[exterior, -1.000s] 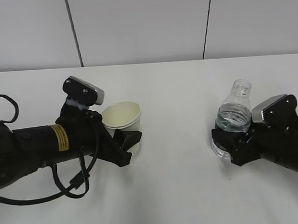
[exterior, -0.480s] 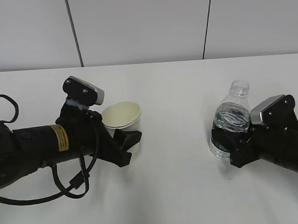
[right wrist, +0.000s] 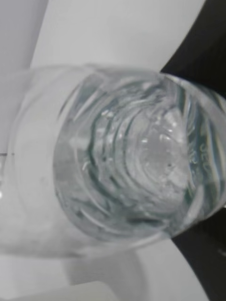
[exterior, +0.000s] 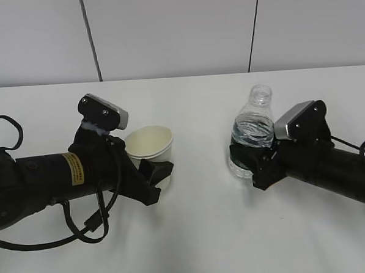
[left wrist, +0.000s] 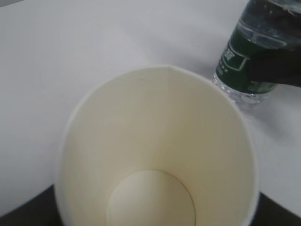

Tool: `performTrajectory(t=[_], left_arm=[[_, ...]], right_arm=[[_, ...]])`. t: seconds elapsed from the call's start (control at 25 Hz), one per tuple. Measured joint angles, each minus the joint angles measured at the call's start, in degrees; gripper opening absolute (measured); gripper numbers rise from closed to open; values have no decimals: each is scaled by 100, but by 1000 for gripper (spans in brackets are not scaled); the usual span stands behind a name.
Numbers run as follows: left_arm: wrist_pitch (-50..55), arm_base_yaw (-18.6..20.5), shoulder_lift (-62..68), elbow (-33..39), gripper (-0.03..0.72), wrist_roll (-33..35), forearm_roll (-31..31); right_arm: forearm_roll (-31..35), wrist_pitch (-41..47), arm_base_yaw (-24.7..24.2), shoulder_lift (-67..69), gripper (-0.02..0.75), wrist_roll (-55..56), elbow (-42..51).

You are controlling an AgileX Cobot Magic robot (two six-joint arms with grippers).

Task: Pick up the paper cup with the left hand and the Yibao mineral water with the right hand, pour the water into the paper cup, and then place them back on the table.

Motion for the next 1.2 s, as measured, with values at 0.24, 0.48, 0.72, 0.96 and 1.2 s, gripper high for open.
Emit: performTrajectory(t=[0.24,0.48,0.72,0.96,1.2], left_arm=[[231,0,0,0,433,0,1],[182,0,0,0,433,0,-133],[67,0,0,0,433,0,-349],[42,0,-54,0,433,-5,-320],[-17,0,-79,0,433,-5,-25]], right_arm=[[132,678,420,0,433,106,-836],[116,1654,835,12,433,128,-1674],[47,2146,1150,34,433,-113,-2188],[-73,2402,1173,73,433,-696,-2422],[-95,2414,1173,82,433,-1340,-2501]])
